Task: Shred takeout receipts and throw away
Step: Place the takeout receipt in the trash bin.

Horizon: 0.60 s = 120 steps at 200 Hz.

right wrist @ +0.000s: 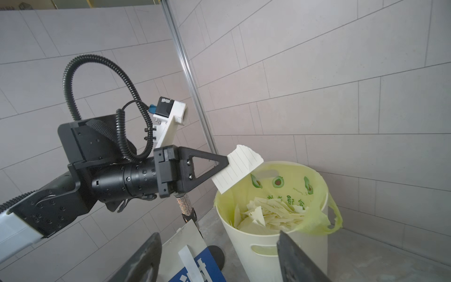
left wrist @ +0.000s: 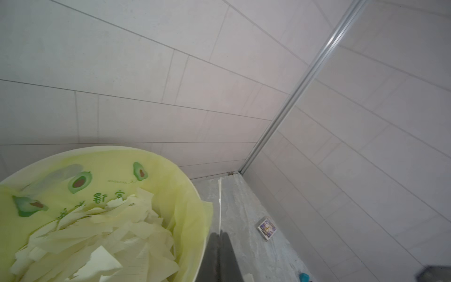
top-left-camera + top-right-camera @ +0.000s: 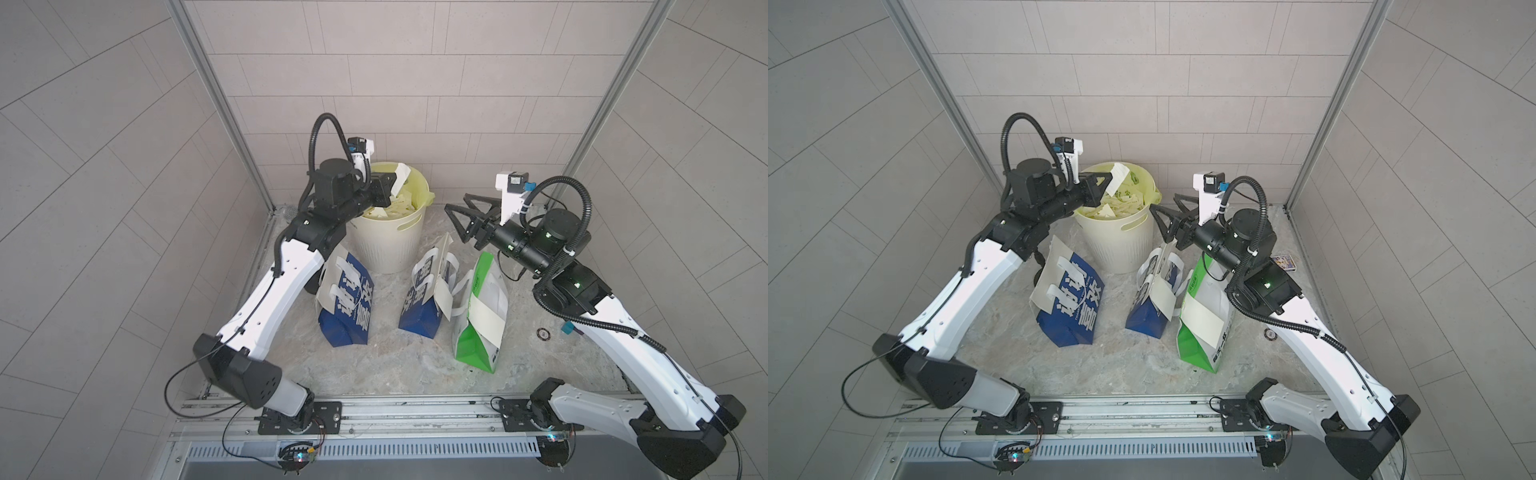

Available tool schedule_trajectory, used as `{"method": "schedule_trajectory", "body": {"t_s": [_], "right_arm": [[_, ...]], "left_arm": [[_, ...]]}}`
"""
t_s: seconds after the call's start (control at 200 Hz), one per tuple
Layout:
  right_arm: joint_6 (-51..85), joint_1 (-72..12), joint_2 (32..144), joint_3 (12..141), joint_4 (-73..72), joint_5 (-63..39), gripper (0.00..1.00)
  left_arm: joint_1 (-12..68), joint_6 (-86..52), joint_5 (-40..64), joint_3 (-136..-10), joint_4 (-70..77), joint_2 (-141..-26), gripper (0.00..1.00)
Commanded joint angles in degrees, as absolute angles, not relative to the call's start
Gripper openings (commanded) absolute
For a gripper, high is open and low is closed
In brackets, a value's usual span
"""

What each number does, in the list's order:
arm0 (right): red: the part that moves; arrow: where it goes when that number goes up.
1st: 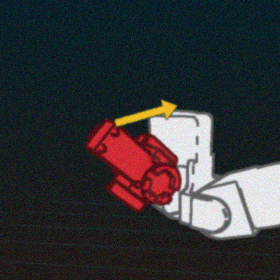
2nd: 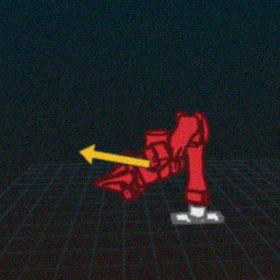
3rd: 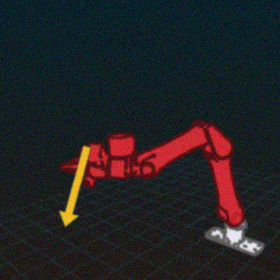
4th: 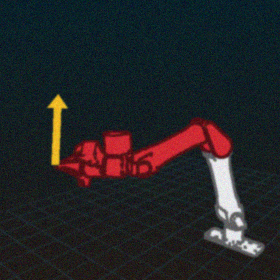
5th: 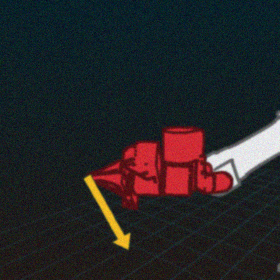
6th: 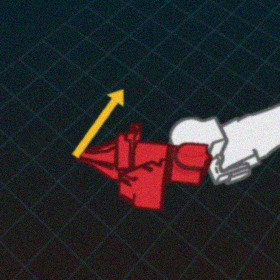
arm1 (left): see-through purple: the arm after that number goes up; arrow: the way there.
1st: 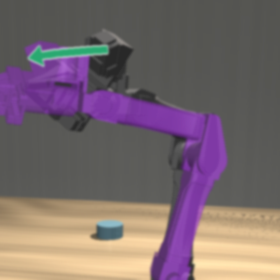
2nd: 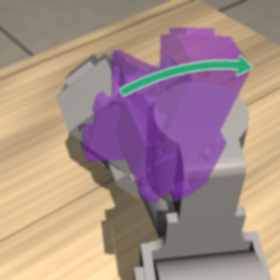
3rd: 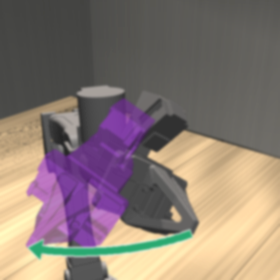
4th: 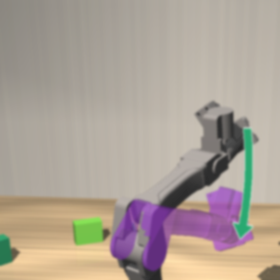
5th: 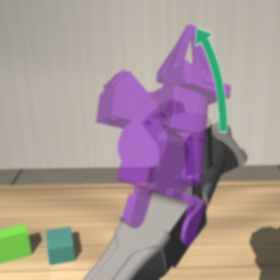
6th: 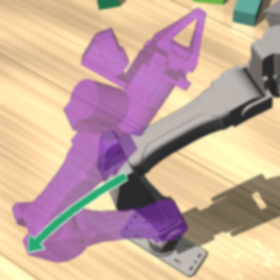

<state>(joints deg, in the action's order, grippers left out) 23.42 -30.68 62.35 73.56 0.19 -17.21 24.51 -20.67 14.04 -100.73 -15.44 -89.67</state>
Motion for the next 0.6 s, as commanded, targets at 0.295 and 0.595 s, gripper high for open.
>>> {"method": "schedule_trajectory", "body": {"t_s": [0.295,0.595], "right_arm": [[20.25,-30.39,59.39,71.46,5.78,-12.56,0.69],[20.08,-30.34,58.83,71.02,7.21,-11.54,0.68]], "left_arm": [[24.35,-7.36,-6.36,-113.67,-31.75,-105.86,0.12],[24.43,-7.76,-2.92,-118.53,-34.16,-105.2,0.61]]}}
